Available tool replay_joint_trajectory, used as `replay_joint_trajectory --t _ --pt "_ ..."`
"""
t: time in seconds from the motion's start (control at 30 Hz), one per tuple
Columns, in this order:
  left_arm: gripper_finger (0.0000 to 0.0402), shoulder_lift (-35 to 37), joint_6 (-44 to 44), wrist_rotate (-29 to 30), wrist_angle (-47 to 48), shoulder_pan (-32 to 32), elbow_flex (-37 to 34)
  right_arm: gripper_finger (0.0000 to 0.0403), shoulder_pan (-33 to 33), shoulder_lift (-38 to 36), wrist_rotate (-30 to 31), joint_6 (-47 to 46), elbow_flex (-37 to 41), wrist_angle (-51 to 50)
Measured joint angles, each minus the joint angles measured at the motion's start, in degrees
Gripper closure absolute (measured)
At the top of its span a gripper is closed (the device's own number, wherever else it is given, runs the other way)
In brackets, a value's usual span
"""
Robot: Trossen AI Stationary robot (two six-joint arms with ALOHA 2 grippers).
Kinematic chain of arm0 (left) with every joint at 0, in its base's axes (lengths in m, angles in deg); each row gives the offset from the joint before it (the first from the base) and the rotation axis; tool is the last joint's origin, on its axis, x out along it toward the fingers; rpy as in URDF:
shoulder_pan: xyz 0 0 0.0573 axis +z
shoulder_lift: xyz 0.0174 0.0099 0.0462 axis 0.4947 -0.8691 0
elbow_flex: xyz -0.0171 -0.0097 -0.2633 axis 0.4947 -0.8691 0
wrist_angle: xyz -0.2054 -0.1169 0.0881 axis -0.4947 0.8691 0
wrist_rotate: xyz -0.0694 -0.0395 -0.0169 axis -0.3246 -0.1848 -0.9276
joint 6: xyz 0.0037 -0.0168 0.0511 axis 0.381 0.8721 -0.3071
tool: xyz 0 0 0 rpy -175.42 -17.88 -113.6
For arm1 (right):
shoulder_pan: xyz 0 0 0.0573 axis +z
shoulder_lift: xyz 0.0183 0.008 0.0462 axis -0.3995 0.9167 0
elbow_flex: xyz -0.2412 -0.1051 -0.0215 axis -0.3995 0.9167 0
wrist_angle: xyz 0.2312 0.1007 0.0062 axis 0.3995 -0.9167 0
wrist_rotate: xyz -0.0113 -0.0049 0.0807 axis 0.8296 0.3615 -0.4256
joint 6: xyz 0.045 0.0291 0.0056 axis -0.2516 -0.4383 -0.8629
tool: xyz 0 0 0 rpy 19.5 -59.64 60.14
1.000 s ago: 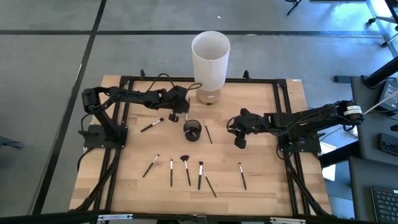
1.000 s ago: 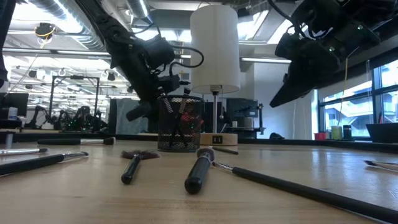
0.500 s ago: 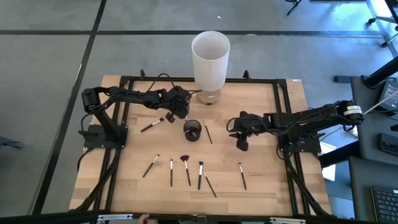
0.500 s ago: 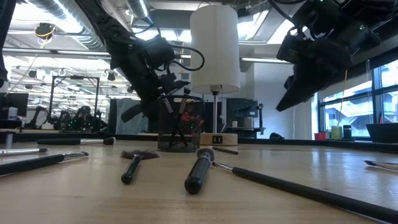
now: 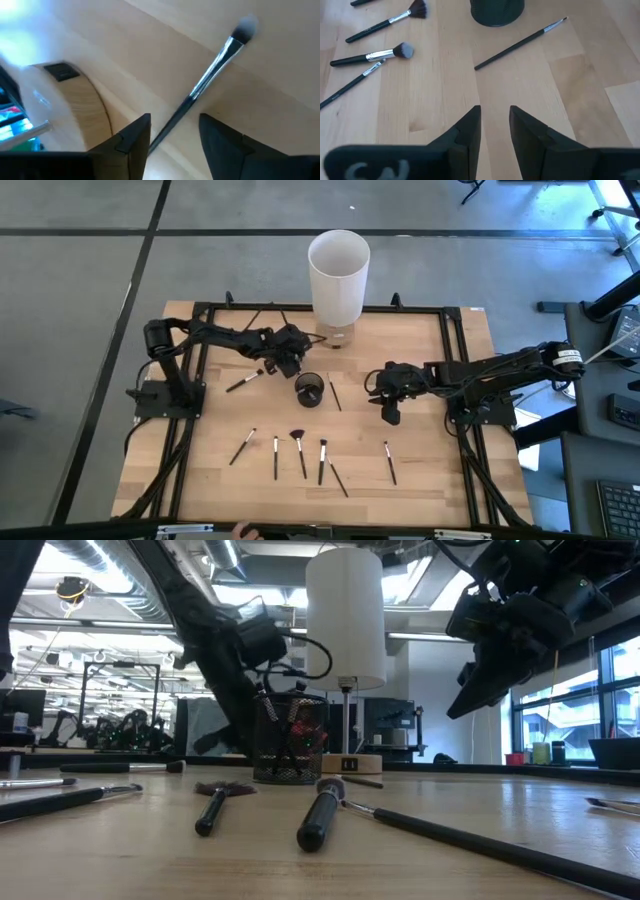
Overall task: Put items in baskets/containers
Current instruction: Put the black eyeshadow brush into the black pen holder
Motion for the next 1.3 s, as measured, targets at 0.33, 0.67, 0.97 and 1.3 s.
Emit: replay_joint_trajectory --t 0.33,0.67,0.97,1.3 --pt "0.0270 -2.49 -7.75 3.50 -3.57 -1.96 -0.11 0.0302 0.00 0.02 0.02 -0.35 -0.13 -0.17" --pt "0.0317 -3.47 -5.15 6.12 0.61 -2.81 0.23 0.0302 0.00 0.02 0.02 -1.73 -0.17 -0.12" --pt "0.0353 -3.58 -0.76 8.13 1.94 -4.75 0.12 0.0302 0.00 0.02 0.02 -2.81 -0.17 -0.15" --pt "0.0367 -2.49 2.22 13.38 5.26 -7.01 -0.01 0.0302 0.00 0.02 0.02 -3.18 -0.17 -0.13"
